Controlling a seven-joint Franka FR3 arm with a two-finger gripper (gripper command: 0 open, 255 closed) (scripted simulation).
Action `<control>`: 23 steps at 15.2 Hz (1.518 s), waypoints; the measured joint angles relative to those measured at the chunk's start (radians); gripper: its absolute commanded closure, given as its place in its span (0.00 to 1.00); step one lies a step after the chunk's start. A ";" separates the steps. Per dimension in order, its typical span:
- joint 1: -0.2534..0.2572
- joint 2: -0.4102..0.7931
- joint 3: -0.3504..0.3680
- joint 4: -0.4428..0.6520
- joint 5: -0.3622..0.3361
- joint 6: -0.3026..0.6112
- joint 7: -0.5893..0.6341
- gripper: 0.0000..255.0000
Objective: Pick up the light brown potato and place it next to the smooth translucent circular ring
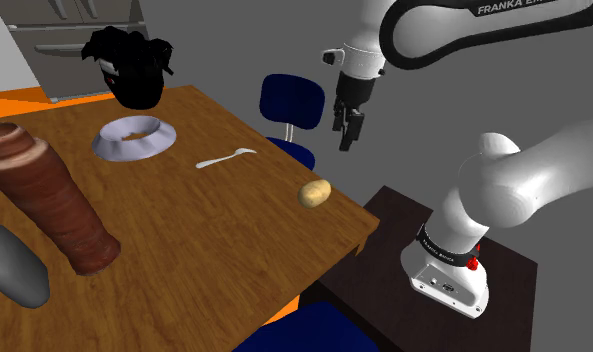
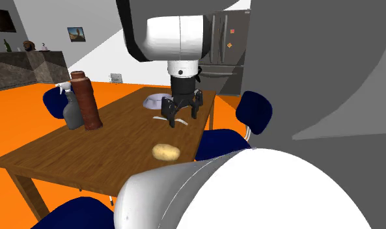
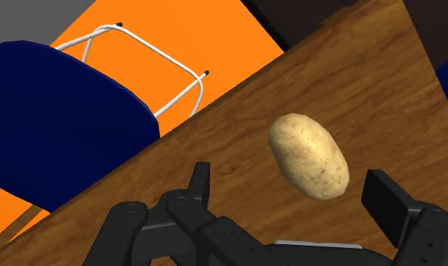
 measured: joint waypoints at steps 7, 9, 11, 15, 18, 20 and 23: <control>0.147 0.113 -0.036 -0.157 0.009 0.303 -0.259 0.00; 0.180 0.144 -0.045 -0.192 0.012 0.375 -0.314 0.00; 0.191 0.175 -0.047 -0.210 0.015 0.427 -0.329 0.00; 0.200 0.238 -0.048 -0.228 0.020 0.509 -0.336 0.00; 0.201 0.258 -0.050 -0.240 0.021 0.541 -0.340 0.00; 0.201 0.261 -0.051 -0.241 0.022 0.546 -0.340 0.00; 0.201 0.262 -0.051 -0.241 0.022 0.547 -0.340 0.00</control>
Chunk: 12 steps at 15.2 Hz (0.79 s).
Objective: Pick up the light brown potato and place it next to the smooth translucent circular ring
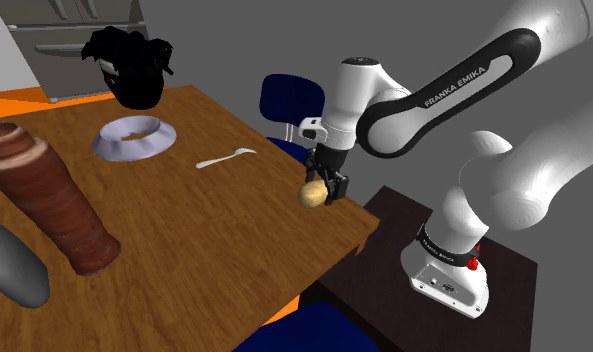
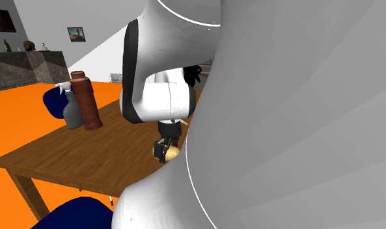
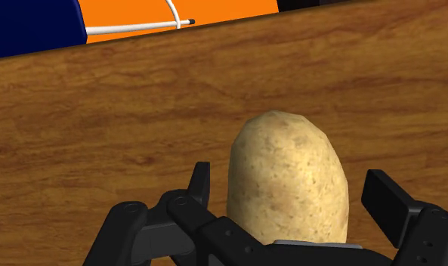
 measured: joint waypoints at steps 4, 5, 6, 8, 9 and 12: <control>0.000 0.000 0.000 0.000 0.000 0.000 0.000 1.00; 0.000 0.000 0.000 0.000 0.000 0.000 0.000 1.00; 0.000 0.000 0.000 0.000 0.000 0.000 0.000 1.00; 0.000 0.000 0.000 0.000 0.000 0.000 0.000 1.00; 0.000 0.000 0.000 0.000 0.000 0.000 0.000 1.00; -0.001 -0.006 0.000 0.004 -0.001 -0.009 0.000 1.00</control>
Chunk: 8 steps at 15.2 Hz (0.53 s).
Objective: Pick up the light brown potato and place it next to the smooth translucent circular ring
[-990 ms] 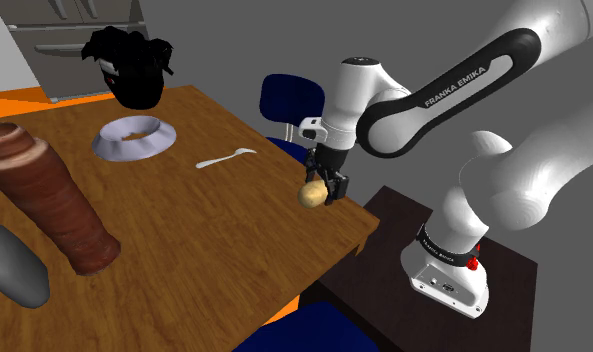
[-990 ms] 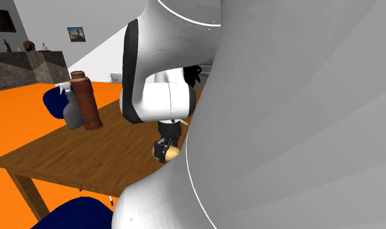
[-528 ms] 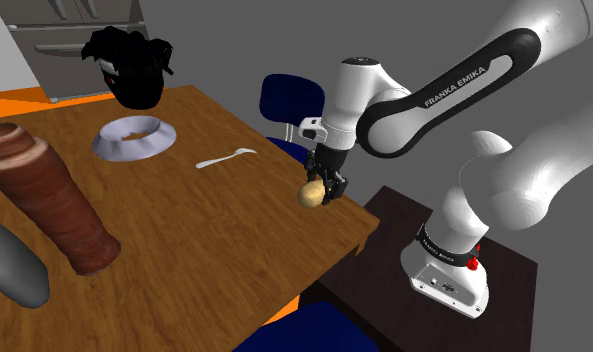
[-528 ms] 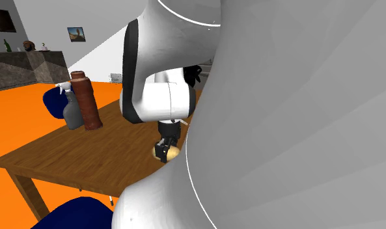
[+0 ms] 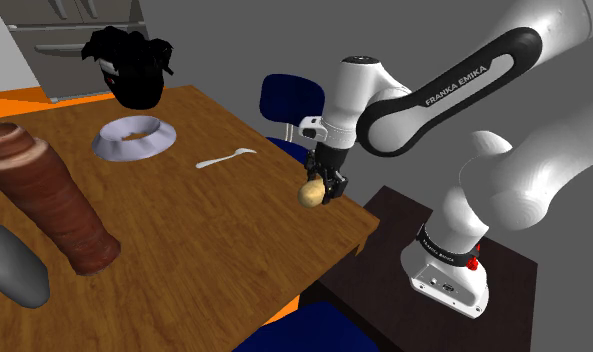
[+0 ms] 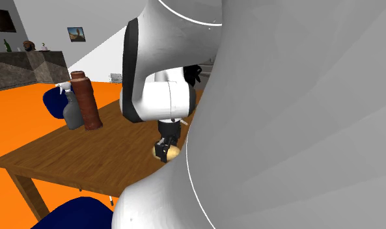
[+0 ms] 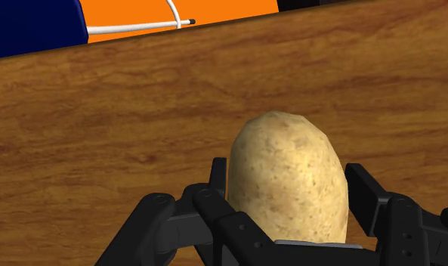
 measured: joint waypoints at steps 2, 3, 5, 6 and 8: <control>-0.003 -0.024 0.000 0.008 -0.002 -0.032 0.001 1.00; -0.003 -0.039 0.002 0.015 -0.003 -0.053 0.003 1.00; -0.003 -0.066 0.005 0.027 -0.003 -0.092 0.008 1.00; -0.005 -0.075 0.004 0.036 -0.005 -0.110 0.006 1.00; -0.006 -0.099 0.006 0.053 -0.006 -0.151 0.009 1.00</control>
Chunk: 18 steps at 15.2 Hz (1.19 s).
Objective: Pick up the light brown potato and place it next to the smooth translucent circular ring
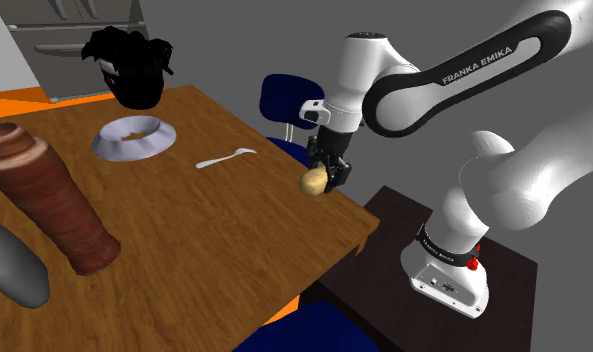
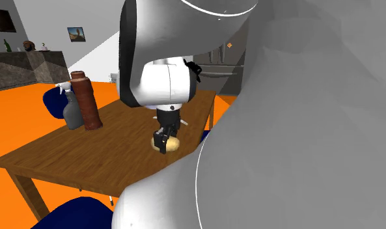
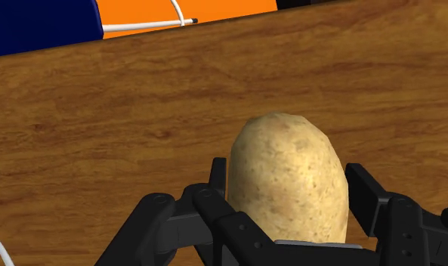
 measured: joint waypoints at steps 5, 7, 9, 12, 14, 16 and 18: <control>-0.002 -0.041 0.002 0.042 -0.002 -0.084 0.004 1.00; -0.002 -0.058 0.003 0.063 -0.003 -0.121 0.006 1.00; -0.003 -0.077 0.004 0.082 -0.003 -0.159 0.008 1.00; -0.002 -0.091 0.006 0.115 -0.003 -0.206 0.011 1.00; -0.002 -0.101 0.007 0.136 -0.004 -0.237 0.013 1.00; -0.003 -0.108 0.007 0.158 -0.004 -0.266 0.014 1.00; -0.006 -0.051 -0.002 0.206 -0.007 -0.257 0.004 1.00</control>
